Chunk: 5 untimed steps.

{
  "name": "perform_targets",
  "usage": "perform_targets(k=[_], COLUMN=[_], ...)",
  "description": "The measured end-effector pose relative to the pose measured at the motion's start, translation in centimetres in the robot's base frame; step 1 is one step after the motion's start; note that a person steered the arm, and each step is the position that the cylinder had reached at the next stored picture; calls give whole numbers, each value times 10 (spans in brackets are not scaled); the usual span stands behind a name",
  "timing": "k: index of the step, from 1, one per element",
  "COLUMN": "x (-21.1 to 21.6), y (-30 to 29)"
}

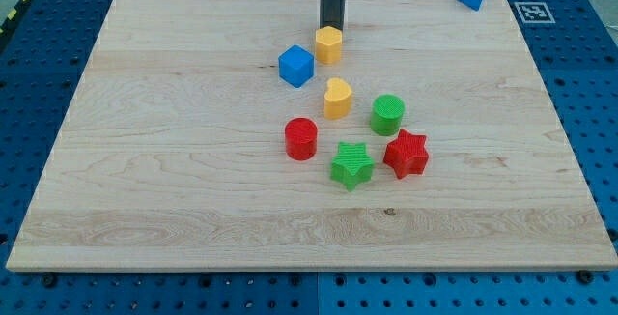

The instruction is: Slide the blue triangle towards the center right

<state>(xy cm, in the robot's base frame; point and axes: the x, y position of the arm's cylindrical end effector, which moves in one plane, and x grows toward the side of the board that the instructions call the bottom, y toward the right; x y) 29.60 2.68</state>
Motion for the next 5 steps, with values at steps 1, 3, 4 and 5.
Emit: perform_targets(k=[1,3,4,5], x=[17,23,-6,-40], y=[0,0,7,42])
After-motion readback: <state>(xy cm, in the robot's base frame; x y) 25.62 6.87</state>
